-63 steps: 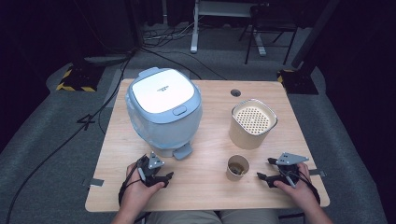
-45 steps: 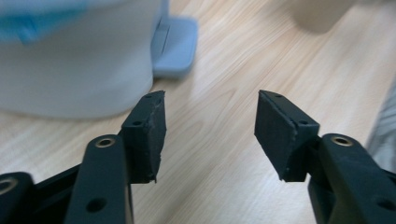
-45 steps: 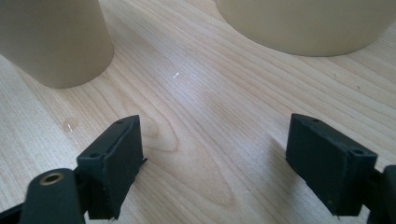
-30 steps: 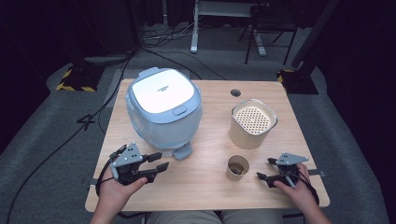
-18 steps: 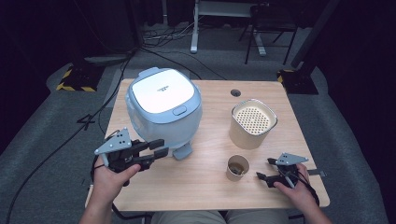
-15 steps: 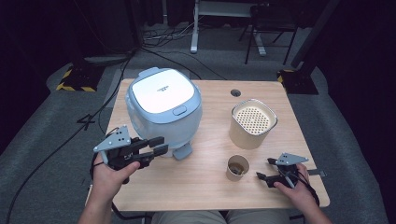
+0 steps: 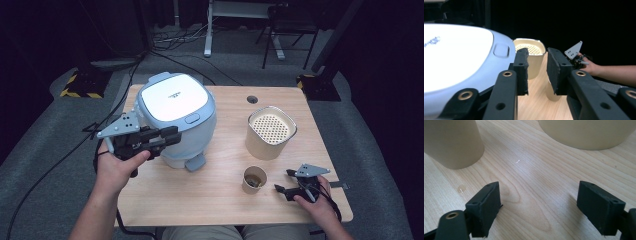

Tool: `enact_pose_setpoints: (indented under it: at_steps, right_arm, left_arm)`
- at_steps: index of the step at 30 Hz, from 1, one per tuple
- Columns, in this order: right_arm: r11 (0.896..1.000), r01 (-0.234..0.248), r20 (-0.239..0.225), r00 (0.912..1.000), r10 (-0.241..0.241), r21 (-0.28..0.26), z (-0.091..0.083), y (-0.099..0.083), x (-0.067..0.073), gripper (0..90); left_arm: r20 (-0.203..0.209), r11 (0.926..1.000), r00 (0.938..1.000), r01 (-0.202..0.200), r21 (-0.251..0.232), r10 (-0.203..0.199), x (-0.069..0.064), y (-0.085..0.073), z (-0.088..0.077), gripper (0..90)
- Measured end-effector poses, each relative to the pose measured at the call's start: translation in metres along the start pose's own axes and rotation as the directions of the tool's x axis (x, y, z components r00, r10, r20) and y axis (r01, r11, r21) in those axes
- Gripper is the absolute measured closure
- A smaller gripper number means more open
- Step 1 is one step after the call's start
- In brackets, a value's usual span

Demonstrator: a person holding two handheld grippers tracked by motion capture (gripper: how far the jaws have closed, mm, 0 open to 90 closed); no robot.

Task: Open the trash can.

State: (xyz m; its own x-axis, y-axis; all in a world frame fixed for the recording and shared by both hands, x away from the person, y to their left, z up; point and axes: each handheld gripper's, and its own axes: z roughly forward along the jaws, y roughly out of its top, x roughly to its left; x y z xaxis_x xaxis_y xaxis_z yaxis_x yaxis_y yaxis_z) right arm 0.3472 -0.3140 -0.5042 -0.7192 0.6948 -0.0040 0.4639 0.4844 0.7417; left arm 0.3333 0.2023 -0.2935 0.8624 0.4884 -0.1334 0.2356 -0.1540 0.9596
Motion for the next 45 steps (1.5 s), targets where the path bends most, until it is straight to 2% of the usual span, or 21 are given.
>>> enact_pose_setpoints:
  at_steps: [6, 10, 12, 15, 24, 28, 37, 40, 43, 45]
  right_arm:
    - [1.0, -0.001, 0.001, 1.0, 0.001, 0.0, 0.0, 0.0, 0.0, 19.4]
    - [1.0, -0.001, 0.002, 1.0, 0.001, 0.001, 0.0, 0.0, 0.0, 19.4]
    - [1.0, -0.003, 0.002, 1.0, 0.003, 0.0, 0.0, 0.0, 0.0, 19.4]
    - [1.0, -0.003, 0.002, 1.0, 0.003, 0.0, 0.0, 0.0, 0.0, 19.4]
    - [1.0, -0.004, 0.002, 1.0, 0.004, 0.0, 0.0, 0.0, 0.001, 19.4]
    - [1.0, -0.004, 0.003, 1.0, 0.004, 0.0, 0.0, 0.0, 0.001, 19.4]
    - [1.0, -0.004, 0.003, 1.0, 0.004, 0.0, 0.0, 0.0, 0.001, 19.5]
    - [1.0, -0.004, 0.003, 1.0, 0.004, 0.0, 0.0, 0.0, 0.001, 19.4]
    - [1.0, -0.004, 0.003, 1.0, 0.004, 0.0, 0.0, 0.0, 0.001, 19.5]
    - [1.0, -0.004, 0.003, 1.0, 0.004, 0.0, 0.0, 0.0, 0.001, 19.5]
  left_arm:
    - [-0.027, 1.0, 0.9996, 0.006, -0.008, -0.006, 0.014, 0.016, 0.005, 79.7]
    - [-0.041, 1.0, 0.9991, -0.005, -0.001, 0.005, 0.018, 0.021, 0.008, 83.6]
    - [-0.046, 0.9999, 0.9989, 0.01, 0.001, -0.01, 0.021, 0.023, 0.01, 87.0]
    - [-0.046, 1.0, 0.9989, 0.002, 0.001, -0.002, 0.023, 0.025, 0.014, 88.6]
    - [-0.078, 0.9975, 0.997, 0.001, 0.07, 0.004, 0.026, 0.029, 0.031, 90.0]
    - [-0.082, 0.9947, 0.9963, -0.015, 0.102, 0.024, 0.025, 0.029, 0.041, 90.0]
    - [-0.125, 0.9798, 0.9901, -0.039, 0.196, 0.065, 0.023, 0.029, 0.06, 90.0]
    - [-0.134, 0.9779, 0.9884, -0.043, 0.204, 0.072, 0.022, 0.028, 0.061, 90.0]
    - [-0.131, 0.9793, 0.9898, -0.029, 0.2, 0.056, 0.023, 0.027, 0.062, 90.0]
    - [-0.136, 0.978, 0.9885, -0.037, 0.205, 0.066, 0.022, 0.028, 0.062, 90.0]
